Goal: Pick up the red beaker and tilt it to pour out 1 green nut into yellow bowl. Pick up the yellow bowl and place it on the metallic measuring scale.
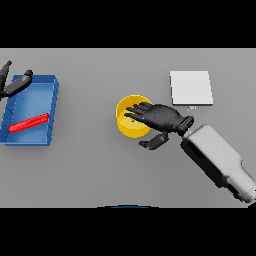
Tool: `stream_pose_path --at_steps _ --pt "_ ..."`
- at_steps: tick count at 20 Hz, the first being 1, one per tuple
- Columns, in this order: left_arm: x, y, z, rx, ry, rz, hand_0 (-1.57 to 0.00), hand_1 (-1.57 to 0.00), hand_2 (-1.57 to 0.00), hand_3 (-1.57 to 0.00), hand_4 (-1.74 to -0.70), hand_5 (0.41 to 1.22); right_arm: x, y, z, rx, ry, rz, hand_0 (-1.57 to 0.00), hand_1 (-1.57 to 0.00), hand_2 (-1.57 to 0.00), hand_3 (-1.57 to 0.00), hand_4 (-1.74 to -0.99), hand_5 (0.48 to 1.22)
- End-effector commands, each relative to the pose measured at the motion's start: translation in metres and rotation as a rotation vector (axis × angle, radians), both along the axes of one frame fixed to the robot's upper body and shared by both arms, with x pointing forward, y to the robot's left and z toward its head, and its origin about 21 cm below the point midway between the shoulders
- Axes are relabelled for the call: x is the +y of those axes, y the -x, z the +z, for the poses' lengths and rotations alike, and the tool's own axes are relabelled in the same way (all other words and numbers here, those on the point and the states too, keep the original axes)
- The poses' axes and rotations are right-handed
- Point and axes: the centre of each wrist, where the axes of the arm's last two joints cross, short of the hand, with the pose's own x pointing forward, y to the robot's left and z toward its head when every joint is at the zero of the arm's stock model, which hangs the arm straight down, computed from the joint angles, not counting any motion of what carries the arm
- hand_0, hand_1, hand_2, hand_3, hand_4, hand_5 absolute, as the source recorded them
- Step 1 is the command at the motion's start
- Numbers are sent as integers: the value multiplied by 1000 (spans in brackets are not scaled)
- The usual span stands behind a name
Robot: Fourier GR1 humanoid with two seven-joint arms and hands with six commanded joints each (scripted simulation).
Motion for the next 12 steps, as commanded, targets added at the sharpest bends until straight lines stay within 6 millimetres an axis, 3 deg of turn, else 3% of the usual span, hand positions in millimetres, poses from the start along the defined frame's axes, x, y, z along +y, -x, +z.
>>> stream_pose_path --at_steps 1,6,12 --pt "2 0 1 1 -8 4 1 1 1 1 -808 696 3 -2 1 6 24 23 1 1 1 1 -1161 658" --pt "3 1 -2 1 -8 -6 1 1 1 1 -801 703 24 -13 3 37 142 47 1 1 1 1 -1174 674" --pt "10 0 0 9 -27 -2 1 1 1 1 -789 711 27 -23 -11 76 197 37 1 1 1 -22 -1195 708"
